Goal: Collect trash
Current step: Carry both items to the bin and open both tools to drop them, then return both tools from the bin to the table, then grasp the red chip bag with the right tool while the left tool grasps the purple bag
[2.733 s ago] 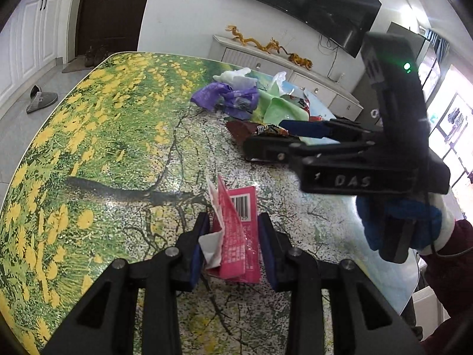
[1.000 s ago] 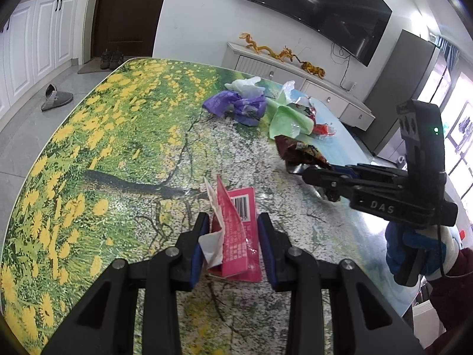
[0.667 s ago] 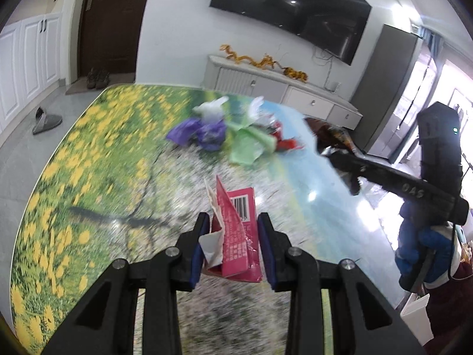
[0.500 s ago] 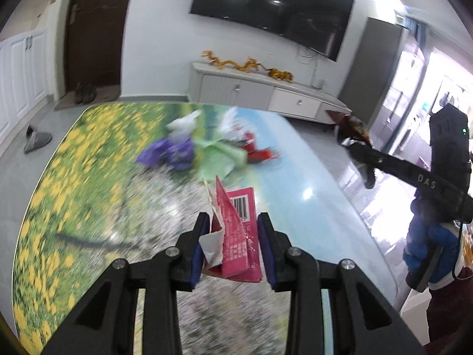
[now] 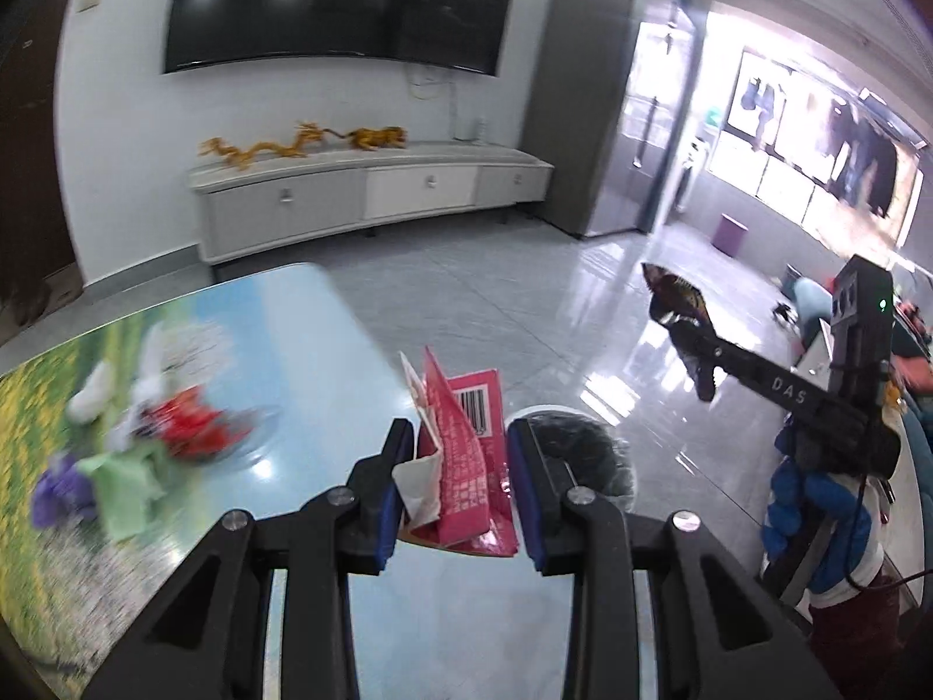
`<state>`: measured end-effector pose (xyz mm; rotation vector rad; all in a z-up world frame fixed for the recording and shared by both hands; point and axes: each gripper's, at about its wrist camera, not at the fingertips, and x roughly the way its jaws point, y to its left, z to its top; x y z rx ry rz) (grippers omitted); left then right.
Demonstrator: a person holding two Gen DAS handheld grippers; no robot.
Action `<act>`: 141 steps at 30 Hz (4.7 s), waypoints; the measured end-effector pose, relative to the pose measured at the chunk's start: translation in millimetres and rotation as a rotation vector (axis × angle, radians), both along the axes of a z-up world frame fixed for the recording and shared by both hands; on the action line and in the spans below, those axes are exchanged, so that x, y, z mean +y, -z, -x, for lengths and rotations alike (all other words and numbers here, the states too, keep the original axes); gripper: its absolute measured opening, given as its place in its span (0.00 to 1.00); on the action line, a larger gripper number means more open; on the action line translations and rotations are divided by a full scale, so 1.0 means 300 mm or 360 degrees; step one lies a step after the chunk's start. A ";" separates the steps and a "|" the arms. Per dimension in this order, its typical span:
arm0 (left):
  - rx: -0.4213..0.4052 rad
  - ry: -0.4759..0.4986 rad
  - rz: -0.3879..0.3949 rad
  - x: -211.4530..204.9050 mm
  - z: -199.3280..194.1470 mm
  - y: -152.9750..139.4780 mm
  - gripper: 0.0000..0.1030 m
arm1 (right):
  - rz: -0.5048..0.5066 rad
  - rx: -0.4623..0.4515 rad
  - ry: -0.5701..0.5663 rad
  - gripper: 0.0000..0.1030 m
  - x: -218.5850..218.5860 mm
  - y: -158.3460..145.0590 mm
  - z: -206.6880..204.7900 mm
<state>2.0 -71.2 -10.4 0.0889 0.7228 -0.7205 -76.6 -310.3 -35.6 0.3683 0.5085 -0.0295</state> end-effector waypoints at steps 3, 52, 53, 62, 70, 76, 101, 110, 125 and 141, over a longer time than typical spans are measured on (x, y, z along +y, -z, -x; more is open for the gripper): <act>0.0047 0.0098 -0.0018 -0.163 -0.043 0.030 0.30 | -0.0055 0.0048 0.0117 0.21 -0.108 0.057 0.021; -0.0131 -0.0438 0.0113 -0.245 -0.207 0.000 0.52 | 0.0011 0.0206 0.0378 0.70 -0.155 0.054 -0.109; -0.0154 -0.0467 0.0123 -0.209 -0.198 -0.018 0.52 | 0.0028 0.0183 0.0370 0.72 -0.133 0.035 -0.108; -0.0312 -0.0669 0.0191 0.101 -0.104 -0.169 0.52 | 0.0171 -0.0016 0.0282 0.79 0.111 -0.155 -0.098; -0.0432 -0.0987 0.0301 0.397 -0.018 -0.245 0.67 | 0.0231 -0.0211 0.0237 1.00 0.293 -0.287 -0.062; -0.0517 -0.1118 0.0347 0.548 0.046 -0.291 0.67 | 0.0280 -0.0299 0.0193 1.00 0.401 -0.328 -0.045; -0.0466 -0.1187 0.0376 0.700 0.093 -0.260 0.77 | 0.0313 -0.0272 0.0023 1.00 0.606 -0.269 -0.103; -0.0414 -0.1324 0.0303 0.811 -0.008 -0.203 0.77 | 0.0253 -0.0145 -0.0010 1.00 0.592 -0.201 -0.164; -0.0218 -0.1251 0.0088 1.058 -0.183 0.028 0.76 | 0.0229 0.0135 -0.0421 0.86 0.736 0.013 -0.395; 0.0051 -0.0696 -0.0168 0.875 -0.437 0.298 0.77 | 0.0399 0.0297 -0.0777 0.84 0.876 0.168 -0.605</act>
